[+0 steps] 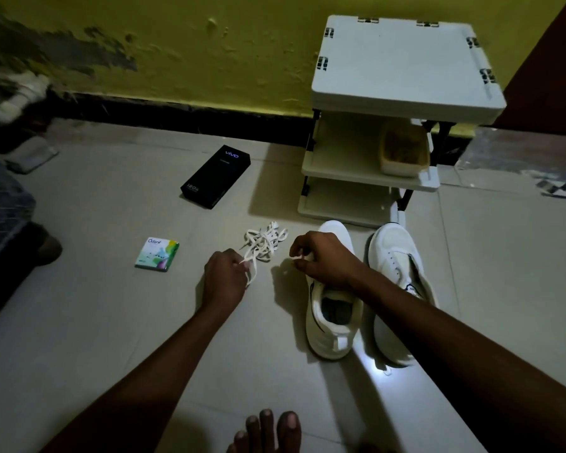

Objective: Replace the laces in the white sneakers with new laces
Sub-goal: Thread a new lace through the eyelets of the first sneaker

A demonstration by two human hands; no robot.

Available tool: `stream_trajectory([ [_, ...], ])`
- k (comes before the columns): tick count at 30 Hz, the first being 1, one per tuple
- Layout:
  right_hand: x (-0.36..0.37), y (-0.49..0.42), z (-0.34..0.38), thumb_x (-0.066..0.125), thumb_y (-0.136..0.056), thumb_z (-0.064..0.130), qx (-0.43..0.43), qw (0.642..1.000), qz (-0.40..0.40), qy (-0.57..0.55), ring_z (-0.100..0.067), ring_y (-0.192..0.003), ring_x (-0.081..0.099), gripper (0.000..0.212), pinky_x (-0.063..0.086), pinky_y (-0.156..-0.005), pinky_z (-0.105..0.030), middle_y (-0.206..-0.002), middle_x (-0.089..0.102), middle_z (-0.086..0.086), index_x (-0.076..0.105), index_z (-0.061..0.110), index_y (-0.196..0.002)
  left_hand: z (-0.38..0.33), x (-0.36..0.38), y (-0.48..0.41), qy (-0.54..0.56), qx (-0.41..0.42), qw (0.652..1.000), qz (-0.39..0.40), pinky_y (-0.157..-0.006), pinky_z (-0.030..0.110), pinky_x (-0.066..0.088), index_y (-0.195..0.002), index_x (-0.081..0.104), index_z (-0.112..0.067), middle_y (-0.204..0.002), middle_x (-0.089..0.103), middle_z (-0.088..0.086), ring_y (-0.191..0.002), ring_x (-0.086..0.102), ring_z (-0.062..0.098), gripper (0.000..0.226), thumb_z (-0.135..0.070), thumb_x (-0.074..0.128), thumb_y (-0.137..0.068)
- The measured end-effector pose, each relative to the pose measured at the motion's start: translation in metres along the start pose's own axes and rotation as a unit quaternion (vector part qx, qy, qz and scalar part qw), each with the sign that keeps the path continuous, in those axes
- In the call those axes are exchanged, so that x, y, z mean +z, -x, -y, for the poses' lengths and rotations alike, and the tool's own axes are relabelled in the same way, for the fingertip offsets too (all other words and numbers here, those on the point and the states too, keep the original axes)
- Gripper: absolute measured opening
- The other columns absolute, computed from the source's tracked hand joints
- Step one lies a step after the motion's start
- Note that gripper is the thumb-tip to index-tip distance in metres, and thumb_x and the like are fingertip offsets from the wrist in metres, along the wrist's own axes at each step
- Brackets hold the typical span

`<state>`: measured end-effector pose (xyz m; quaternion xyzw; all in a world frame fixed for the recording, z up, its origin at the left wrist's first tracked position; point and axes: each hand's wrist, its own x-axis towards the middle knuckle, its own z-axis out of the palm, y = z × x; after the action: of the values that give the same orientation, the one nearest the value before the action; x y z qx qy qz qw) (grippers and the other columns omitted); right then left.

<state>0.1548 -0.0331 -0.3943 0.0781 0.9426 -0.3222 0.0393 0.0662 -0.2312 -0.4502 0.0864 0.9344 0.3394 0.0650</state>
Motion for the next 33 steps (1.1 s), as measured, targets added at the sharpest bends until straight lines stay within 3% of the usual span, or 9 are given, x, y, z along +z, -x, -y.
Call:
stream_trajectory([
  [5,0.005,-0.001,0.009,0.074,-0.084,0.013,-0.037,0.996,-0.064,-0.044,-0.019,-0.096,0.063,0.034,0.05,-0.084,-0.032,-0.106,0.067,-0.006,0.068,0.012,-0.117,-0.027,-0.032,0.01,0.064,0.132,0.985,-0.086,-0.072,0.033,0.05,-0.085,0.074,-0.019,-0.086,0.064,-0.001,-0.079,0.061,0.017,0.005,-0.017,0.076,-0.09],
  [8,0.002,-0.005,0.023,0.071,-0.087,0.011,-0.046,0.987,-0.113,-0.108,-0.014,-0.11,0.06,0.049,0.051,-0.088,-0.031,-0.122,0.065,-0.002,0.056,0.016,-0.133,-0.047,-0.051,0.013,0.108,0.188,0.971,-0.101,-0.072,0.027,0.051,-0.091,0.078,-0.014,-0.089,0.066,-0.002,-0.081,0.063,0.01,0.008,-0.009,0.073,-0.09],
  [11,-0.008,-0.013,0.043,0.073,-0.087,0.009,-0.051,0.973,-0.078,-0.213,-0.002,-0.121,0.059,0.06,0.054,-0.092,-0.028,-0.129,0.066,0.005,0.049,0.022,-0.14,-0.062,-0.067,0.01,0.131,0.223,0.962,-0.091,-0.074,0.025,0.052,-0.099,0.079,-0.012,-0.092,0.066,-0.002,-0.081,0.067,0.01,0.014,-0.005,0.07,-0.091],
  [14,-0.018,-0.026,0.058,0.075,-0.086,0.002,-0.036,0.942,-0.05,-0.329,-0.016,-0.096,0.073,0.048,0.061,-0.079,-0.047,-0.099,0.075,-0.001,0.055,0.015,-0.128,-0.073,-0.08,0.006,0.186,0.205,0.955,-0.104,-0.067,0.026,0.056,-0.1,0.077,-0.013,-0.093,0.07,-0.001,-0.072,0.07,0.014,0.012,-0.006,0.071,-0.092],
  [17,-0.026,-0.033,0.063,0.076,-0.085,0.003,-0.034,0.938,-0.071,-0.337,-0.03,-0.078,0.074,0.027,0.057,-0.077,-0.06,-0.077,0.073,-0.006,0.065,0.004,-0.109,-0.085,-0.094,0.007,0.277,0.154,0.943,-0.104,-0.063,0.025,0.056,-0.101,0.074,-0.011,-0.09,0.072,0.003,-0.061,0.067,0.016,0.011,-0.005,0.071,-0.092],
  [20,-0.034,-0.036,0.065,0.07,-0.091,0.005,-0.045,0.935,-0.119,-0.33,-0.029,-0.078,0.073,0.008,0.061,-0.078,-0.045,-0.083,0.074,-0.017,0.072,0.0,-0.097,-0.086,-0.104,0.002,0.32,0.143,0.93,-0.113,-0.062,0.023,0.05,-0.098,0.077,-0.011,-0.089,0.074,0.003,-0.064,0.064,0.015,0.008,-0.009,0.073,-0.091],
  [25,-0.055,-0.037,0.066,0.057,-0.099,0.003,0.002,0.878,-0.176,-0.445,-0.019,-0.063,0.063,0.016,0.057,-0.063,-0.029,-0.077,0.064,-0.016,0.07,-0.006,-0.098,-0.081,-0.115,0.004,0.275,0.149,0.942,-0.119,-0.072,0.013,0.051,-0.098,0.079,-0.013,-0.091,0.076,-0.001,-0.085,0.069,0.005,0.009,-0.015,0.075,-0.09],
  [30,-0.081,-0.032,0.064,0.052,-0.102,0.007,-0.027,0.895,-0.201,-0.398,-0.022,-0.053,0.045,0.024,0.038,-0.05,-0.03,-0.064,0.053,-0.013,0.072,-0.003,-0.095,-0.066,-0.116,0.002,0.24,0.097,0.959,-0.116,-0.08,0.025,0.052,-0.099,0.08,-0.019,-0.09,0.076,-0.006,-0.092,0.069,0.007,0.01,-0.023,0.076,-0.09],
  [33,-0.087,-0.028,0.05,0.056,-0.101,0.014,0.043,0.924,-0.25,-0.287,-0.015,-0.05,0.046,0.024,0.036,-0.049,-0.026,-0.06,0.057,-0.007,0.075,0.004,-0.09,-0.06,-0.118,0.003,0.242,0.084,0.96,-0.113,-0.082,0.029,0.05,-0.097,0.08,-0.019,-0.089,0.076,-0.005,-0.09,0.069,0.008,0.009,-0.022,0.076,-0.09],
])
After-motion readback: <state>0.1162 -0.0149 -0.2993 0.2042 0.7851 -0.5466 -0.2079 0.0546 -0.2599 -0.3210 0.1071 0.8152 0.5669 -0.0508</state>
